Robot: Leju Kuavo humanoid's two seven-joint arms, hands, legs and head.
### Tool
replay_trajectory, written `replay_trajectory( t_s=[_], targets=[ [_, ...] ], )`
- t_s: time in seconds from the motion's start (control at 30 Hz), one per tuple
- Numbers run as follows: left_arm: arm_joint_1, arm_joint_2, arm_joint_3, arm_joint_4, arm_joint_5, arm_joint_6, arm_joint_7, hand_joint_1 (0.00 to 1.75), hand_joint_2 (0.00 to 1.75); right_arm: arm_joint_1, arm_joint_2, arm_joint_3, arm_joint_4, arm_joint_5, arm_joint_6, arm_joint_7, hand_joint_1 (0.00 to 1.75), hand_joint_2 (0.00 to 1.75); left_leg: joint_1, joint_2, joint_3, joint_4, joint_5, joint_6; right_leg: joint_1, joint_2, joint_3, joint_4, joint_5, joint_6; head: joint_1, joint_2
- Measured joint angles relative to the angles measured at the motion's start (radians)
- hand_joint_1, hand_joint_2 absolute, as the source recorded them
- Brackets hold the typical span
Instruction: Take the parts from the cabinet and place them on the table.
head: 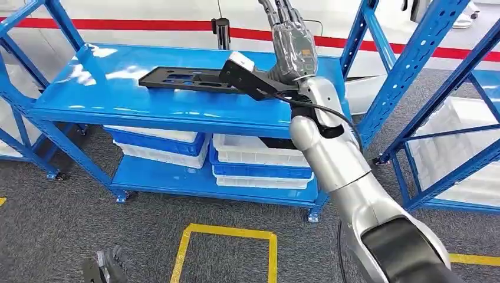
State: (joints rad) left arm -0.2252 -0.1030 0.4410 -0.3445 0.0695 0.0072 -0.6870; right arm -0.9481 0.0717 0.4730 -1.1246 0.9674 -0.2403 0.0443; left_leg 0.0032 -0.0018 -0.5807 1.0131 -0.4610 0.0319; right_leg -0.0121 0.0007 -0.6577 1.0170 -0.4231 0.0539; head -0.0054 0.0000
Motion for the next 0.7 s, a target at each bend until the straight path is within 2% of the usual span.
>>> replay_trajectory(
  t_s=[0.03,0.07,0.1,0.13,0.17,0.2,0.23,0.27,0.3,0.33,0.37,0.4,0.43,0.47,0.5,0.53,0.57,0.63,0.67,0.7],
  targets=[
    [-0.001,0.000,0.002,0.000,0.004,0.000,-0.001,0.00,0.00,0.000,0.003,0.002,0.000,0.000,0.003,0.000,0.00,1.75,0.000,0.000,-0.004,-0.003,-0.003,-0.004,0.002,-0.001,0.004,0.005,-0.028,-0.030,0.000,0.000],
    [0.000,0.000,0.003,0.000,0.006,0.000,-0.001,0.00,0.00,0.001,0.005,0.003,-0.002,0.000,0.005,0.000,0.00,1.75,0.001,0.000,-0.007,-0.004,-0.006,-0.010,0.005,0.000,0.015,0.005,-0.002,-0.034,-0.001,0.000],
    [0.002,0.000,0.006,0.002,0.012,0.000,-0.002,0.00,0.00,0.002,0.005,0.004,-0.004,0.000,0.007,0.003,0.00,1.75,0.001,-0.001,-0.002,0.013,-0.002,-0.014,-0.001,0.001,0.013,0.003,0.002,-0.046,-0.001,0.000],
    [0.001,0.000,0.009,0.002,0.014,0.000,-0.002,0.00,0.00,0.001,0.007,0.004,-0.008,0.001,0.007,0.004,0.00,1.75,0.006,0.001,0.002,0.016,-0.010,-0.018,-0.008,0.004,0.025,0.003,-0.001,-0.052,-0.003,0.000],
    [0.000,0.000,0.010,0.002,0.014,0.000,-0.003,0.00,0.00,0.000,0.011,0.004,-0.013,0.002,0.007,0.005,0.00,1.75,0.009,0.001,-0.018,0.040,-0.010,-0.022,-0.009,0.004,0.035,0.002,-0.005,-0.057,0.001,0.000],
    [-0.001,-0.001,0.010,0.002,0.014,0.000,-0.004,0.00,0.00,-0.005,0.014,0.005,-0.015,0.002,0.008,0.005,0.00,1.75,0.010,0.001,-0.043,0.088,-0.011,-0.027,-0.008,0.004,0.043,0.002,-0.012,-0.067,-0.002,0.000],
    [0.000,-0.001,0.010,0.002,0.015,-0.002,-0.005,0.00,0.00,-0.007,0.019,0.005,-0.016,0.002,0.010,0.005,0.00,1.75,0.012,0.001,-0.084,0.154,-0.023,-0.033,-0.007,0.005,0.050,0.002,-0.018,-0.075,-0.004,0.000],
    [0.001,0.000,0.011,0.002,0.017,-0.002,-0.005,0.00,0.00,-0.006,0.022,0.006,-0.016,0.003,0.013,0.005,0.00,1.75,0.013,0.000,-0.126,0.213,-0.048,-0.039,-0.006,0.005,0.056,0.002,-0.027,-0.076,-0.005,0.000],
    [0.004,0.000,0.011,0.003,0.024,-0.002,-0.005,0.00,0.00,-0.002,0.023,0.007,-0.015,0.003,0.016,0.007,0.00,1.75,0.016,0.001,-0.170,0.266,-0.075,-0.044,-0.005,0.007,0.065,0.002,-0.035,-0.077,-0.005,0.000],
    [0.007,0.000,0.011,0.005,0.026,-0.002,-0.005,0.00,0.00,0.001,0.023,0.008,-0.015,0.005,0.019,0.009,0.00,1.75,0.018,0.001,-0.197,0.279,-0.081,-0.047,-0.004,0.009,0.077,0.002,-0.045,-0.076,-0.004,0.000],
    [0.010,0.000,0.011,0.005,0.032,-0.002,-0.005,0.00,0.00,0.002,0.024,0.008,-0.016,0.006,0.024,0.010,0.00,1.75,0.019,0.001,-0.199,0.251,-0.067,-0.046,-0.004,0.012,0.090,0.002,-0.055,-0.075,-0.005,0.000],
    [0.011,0.000,0.011,0.005,0.033,-0.002,-0.006,0.00,0.00,0.002,0.025,0.009,-0.016,0.006,0.025,0.010,0.00,1.75,0.018,0.001,-0.183,0.188,-0.030,-0.043,-0.004,0.014,0.105,0.002,-0.066,-0.072,-0.005,0.000],
    [0.011,0.000,0.011,0.005,0.034,-0.002,-0.007,0.00,0.00,0.002,0.026,0.009,-0.017,0.007,0.025,0.010,0.00,1.75,0.018,0.001,-0.155,0.107,0.018,-0.038,-0.004,0.014,0.120,0.002,-0.077,-0.070,-0.005,0.000],
    [0.011,0.000,0.011,0.006,0.034,-0.002,-0.008,0.00,0.00,0.002,0.027,0.009,-0.019,0.008,0.025,0.011,0.00,1.75,0.018,0.002,-0.122,0.019,0.086,-0.033,-0.004,0.014,0.135,0.000,-0.090,-0.067,-0.005,0.000],
    [0.012,0.001,0.012,0.006,0.037,-0.001,-0.008,0.00,0.00,0.002,0.028,0.009,-0.019,0.008,0.026,0.011,0.00,1.75,0.012,0.001,-0.124,0.018,0.109,-0.029,-0.002,0.015,0.151,-0.004,-0.097,-0.061,-0.002,0.000],
    [0.011,0.001,0.012,0.007,0.040,0.000,-0.009,0.00,0.00,0.000,0.030,0.010,-0.021,0.009,0.026,0.011,0.00,1.75,0.003,0.004,-0.122,0.005,0.081,-0.022,-0.001,0.017,0.151,-0.014,-0.100,-0.056,-0.003,0.000],
    [0.011,0.001,0.012,0.006,0.044,0.000,-0.010,0.00,0.00,0.000,0.031,0.011,-0.024,0.009,0.027,0.012,0.00,1.75,-0.001,0.000,-0.107,0.001,0.093,-0.009,-0.001,0.016,0.154,-0.023,-0.106,-0.047,-0.006,0.000],
    [0.011,0.001,0.013,0.006,0.047,0.001,-0.011,0.00,0.00,0.000,0.034,0.012,-0.031,0.012,0.026,0.014,0.00,1.75,-0.001,0.003,-0.085,-0.017,0.086,0.007,0.010,0.016,0.172,-0.008,-0.090,-0.028,-0.006,0.000],
    [0.012,0.001,0.013,0.006,0.047,0.001,-0.011,0.00,0.00,0.000,0.034,0.012,-0.035,0.012,0.027,0.014,0.00,1.75,0.005,0.001,-0.065,-0.027,0.086,0.011,0.008,0.014,0.151,0.018,-0.092,-0.026,-0.005,0.000],
    [0.011,0.001,0.013,0.006,0.047,0.000,-0.013,0.00,0.00,-0.002,0.035,0.013,-0.035,0.013,0.026,0.014,0.00,1.75,0.003,-0.002,-0.052,-0.030,0.079,0.016,0.007,0.011,0.124,0.074,-0.083,-0.022,-0.004,0.000]
  ],
)
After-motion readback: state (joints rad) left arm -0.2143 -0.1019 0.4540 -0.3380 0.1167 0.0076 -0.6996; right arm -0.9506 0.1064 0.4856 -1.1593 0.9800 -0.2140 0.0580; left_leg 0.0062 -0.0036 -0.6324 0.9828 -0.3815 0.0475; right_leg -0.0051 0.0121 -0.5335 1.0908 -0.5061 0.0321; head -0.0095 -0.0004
